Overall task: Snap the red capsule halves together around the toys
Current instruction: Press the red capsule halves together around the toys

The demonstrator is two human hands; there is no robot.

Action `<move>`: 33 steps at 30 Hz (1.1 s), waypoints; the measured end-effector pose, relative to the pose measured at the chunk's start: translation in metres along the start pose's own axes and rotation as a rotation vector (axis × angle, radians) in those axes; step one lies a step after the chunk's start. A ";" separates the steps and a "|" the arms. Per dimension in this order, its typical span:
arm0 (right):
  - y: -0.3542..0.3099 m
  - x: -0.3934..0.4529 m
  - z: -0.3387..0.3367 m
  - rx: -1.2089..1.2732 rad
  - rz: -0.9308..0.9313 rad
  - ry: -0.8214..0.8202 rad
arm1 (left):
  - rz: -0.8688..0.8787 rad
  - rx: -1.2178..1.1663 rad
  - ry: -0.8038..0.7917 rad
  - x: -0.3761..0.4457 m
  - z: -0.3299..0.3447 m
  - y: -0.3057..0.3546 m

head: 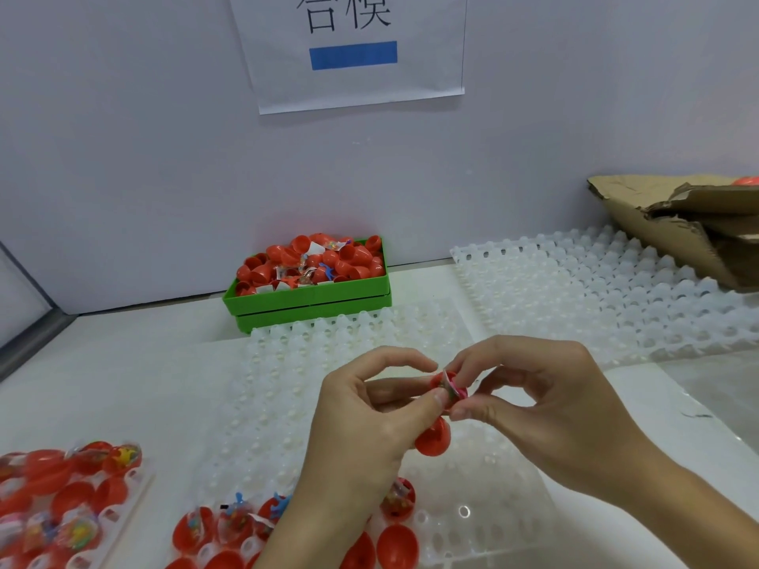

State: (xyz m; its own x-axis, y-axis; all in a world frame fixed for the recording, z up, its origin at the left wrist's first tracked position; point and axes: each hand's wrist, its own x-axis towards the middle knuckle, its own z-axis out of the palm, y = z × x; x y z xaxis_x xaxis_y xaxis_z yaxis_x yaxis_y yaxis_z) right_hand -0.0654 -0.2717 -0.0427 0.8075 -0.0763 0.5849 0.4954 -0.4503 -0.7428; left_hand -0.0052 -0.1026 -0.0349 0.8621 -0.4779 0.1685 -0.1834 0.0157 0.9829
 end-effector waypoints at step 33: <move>0.013 -0.002 -0.003 0.014 0.053 -0.012 | -0.059 -0.076 0.019 0.003 0.003 -0.007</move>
State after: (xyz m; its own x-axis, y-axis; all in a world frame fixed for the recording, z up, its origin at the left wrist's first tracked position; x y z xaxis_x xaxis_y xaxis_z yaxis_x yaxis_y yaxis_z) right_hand -0.0612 -0.2798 -0.0530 0.8365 -0.0889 0.5407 0.4563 -0.4334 -0.7771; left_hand -0.0029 -0.1067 -0.0411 0.8792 -0.4633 0.1113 -0.0965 0.0555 0.9938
